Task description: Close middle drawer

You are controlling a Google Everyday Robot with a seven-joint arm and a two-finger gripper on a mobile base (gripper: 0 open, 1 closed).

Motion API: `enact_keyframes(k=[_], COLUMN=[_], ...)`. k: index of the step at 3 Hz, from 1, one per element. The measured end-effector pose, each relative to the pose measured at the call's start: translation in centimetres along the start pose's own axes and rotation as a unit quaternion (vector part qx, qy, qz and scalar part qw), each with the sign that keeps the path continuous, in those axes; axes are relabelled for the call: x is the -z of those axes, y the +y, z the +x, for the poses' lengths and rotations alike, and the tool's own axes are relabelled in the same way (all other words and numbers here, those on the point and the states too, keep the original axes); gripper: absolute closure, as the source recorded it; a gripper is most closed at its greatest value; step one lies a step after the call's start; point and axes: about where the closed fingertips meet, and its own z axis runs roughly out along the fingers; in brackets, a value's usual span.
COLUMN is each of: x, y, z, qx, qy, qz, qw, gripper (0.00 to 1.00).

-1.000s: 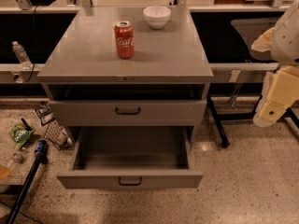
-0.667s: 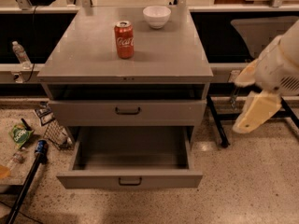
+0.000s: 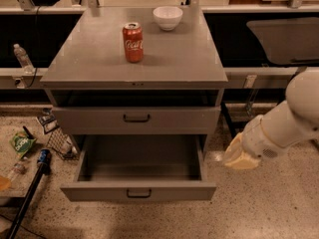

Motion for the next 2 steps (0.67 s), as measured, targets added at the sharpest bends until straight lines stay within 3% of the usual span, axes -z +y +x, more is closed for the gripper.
enact_keyframes(k=[1, 2], x=[-8.2, -9.6], y=[1.3, 1.2], z=[1.7, 2.0], qx=[0.003, 0.000], qy=[-0.014, -0.018], qz=[-0.029, -0.027], qw=[0.9995, 0.9995], gripper=[0.96, 1.00])
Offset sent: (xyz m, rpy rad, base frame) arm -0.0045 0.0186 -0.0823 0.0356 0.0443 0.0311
